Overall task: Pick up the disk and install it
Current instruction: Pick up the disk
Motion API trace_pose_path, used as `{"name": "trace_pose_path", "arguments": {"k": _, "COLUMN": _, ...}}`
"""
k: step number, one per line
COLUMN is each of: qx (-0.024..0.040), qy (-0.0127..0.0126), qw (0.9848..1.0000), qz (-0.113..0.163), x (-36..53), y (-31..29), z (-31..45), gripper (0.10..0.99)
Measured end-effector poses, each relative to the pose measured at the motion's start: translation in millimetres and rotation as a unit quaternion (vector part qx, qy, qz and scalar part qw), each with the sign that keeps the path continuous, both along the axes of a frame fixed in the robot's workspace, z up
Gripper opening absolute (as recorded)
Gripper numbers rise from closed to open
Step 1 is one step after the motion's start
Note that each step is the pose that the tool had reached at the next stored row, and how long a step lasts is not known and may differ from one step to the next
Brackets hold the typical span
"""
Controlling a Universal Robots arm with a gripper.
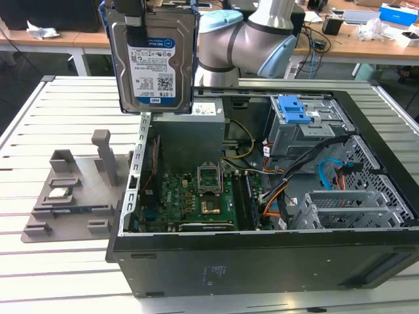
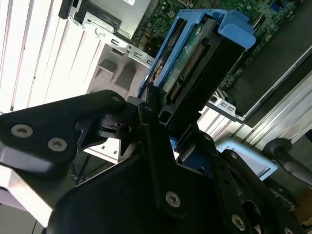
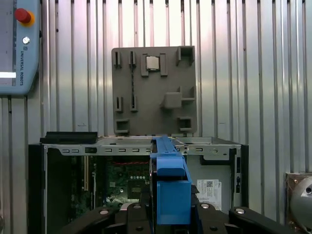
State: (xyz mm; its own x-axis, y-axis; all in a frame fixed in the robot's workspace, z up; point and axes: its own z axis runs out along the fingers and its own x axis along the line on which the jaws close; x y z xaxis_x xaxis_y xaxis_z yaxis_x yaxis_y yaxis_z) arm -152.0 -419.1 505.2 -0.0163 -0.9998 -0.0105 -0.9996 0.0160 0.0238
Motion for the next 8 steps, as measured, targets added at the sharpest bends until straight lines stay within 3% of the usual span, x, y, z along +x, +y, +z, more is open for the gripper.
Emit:
{"name": "trace_pose_path", "arguments": {"k": 1, "qx": 0.0000, "qy": 0.0000, "qw": 1.0000, "qz": 0.000, "x": 0.0, "y": -4.6, "z": -0.3, "gripper": 0.365}}
{"name": "trace_pose_path", "arguments": {"k": 8, "qx": 0.0000, "qy": 0.0000, "qw": 1.0000, "qz": 0.000, "x": 0.3, "y": -19.8, "z": -1.6, "gripper": 0.365}}
